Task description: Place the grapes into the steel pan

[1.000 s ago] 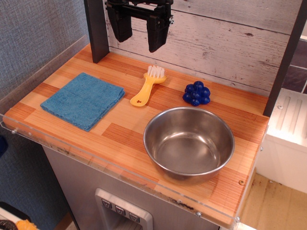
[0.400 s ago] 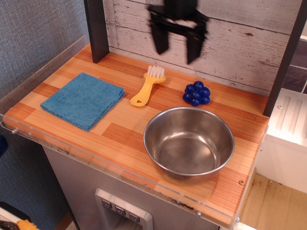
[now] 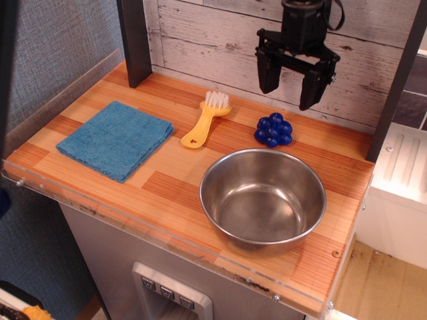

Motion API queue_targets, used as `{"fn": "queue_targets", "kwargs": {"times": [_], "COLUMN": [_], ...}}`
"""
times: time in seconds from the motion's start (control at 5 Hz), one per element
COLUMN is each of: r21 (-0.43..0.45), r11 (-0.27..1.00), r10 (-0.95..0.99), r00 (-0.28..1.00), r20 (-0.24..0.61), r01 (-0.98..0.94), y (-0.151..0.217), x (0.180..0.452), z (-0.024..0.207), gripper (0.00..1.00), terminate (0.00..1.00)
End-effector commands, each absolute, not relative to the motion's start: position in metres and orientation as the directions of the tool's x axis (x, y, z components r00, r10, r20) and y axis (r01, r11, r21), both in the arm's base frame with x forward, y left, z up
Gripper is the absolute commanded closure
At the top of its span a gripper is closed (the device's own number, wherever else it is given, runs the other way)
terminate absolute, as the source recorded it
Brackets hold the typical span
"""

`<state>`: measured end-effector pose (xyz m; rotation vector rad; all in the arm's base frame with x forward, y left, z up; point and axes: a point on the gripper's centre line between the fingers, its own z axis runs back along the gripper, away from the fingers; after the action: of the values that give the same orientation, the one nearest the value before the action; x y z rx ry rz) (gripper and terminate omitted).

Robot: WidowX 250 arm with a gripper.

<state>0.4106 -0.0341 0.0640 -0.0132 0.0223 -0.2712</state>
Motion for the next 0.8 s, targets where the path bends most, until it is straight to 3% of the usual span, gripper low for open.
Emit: {"fn": "queue_targets", "kwargs": {"times": [0.0, 0.4, 0.6], "r21": [0.076, 0.088, 0.044], "r11": [0.968, 0.970, 0.969], "r10": [-0.238, -0.230, -0.245], "r00": [0.971, 0.973, 0.963], "r20": [-0.014, 0.019, 0.113], "r01": [0.239, 0.228, 0.242], "y": [-0.017, -0.022, -0.029], "x": [0.407, 0.396, 0.392], "z": [0.072, 0.044, 0.033], "gripper": [0.00, 0.00, 0.00], "terminate": [0.00, 0.00, 0.00]}}
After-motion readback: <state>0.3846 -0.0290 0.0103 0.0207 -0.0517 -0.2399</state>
